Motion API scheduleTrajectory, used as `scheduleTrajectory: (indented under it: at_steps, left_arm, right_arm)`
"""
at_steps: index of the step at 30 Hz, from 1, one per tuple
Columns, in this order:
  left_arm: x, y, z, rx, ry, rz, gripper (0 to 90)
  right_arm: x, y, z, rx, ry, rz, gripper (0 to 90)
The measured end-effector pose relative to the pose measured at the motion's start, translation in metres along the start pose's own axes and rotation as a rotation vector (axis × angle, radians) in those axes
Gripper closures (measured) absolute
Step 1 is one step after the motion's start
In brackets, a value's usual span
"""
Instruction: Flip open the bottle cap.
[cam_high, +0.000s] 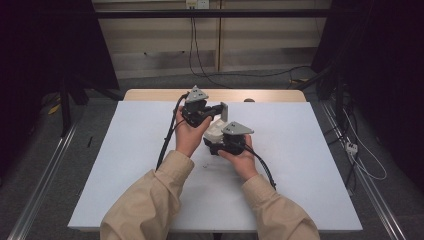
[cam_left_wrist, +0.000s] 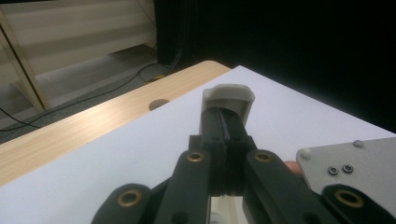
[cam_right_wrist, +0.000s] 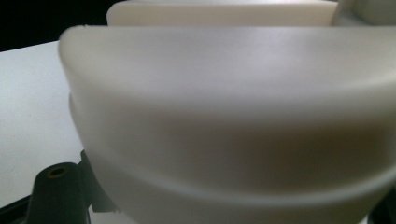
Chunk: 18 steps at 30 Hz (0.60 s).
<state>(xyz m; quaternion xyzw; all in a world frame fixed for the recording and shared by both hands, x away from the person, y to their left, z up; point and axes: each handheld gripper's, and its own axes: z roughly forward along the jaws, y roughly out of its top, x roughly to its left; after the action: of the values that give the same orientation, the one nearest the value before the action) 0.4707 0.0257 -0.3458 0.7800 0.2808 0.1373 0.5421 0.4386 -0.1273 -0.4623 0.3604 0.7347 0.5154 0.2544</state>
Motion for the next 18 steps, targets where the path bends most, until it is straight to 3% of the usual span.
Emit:
scheduleTrajectory:
  at_steps: [18]
  left_arm:
    - [-0.0011,0.0033,0.0084,0.005,-0.001,0.008,89.9]
  right_arm:
    - [-0.0003,-0.0001,0.0001,0.000,0.001,0.003,18.4]
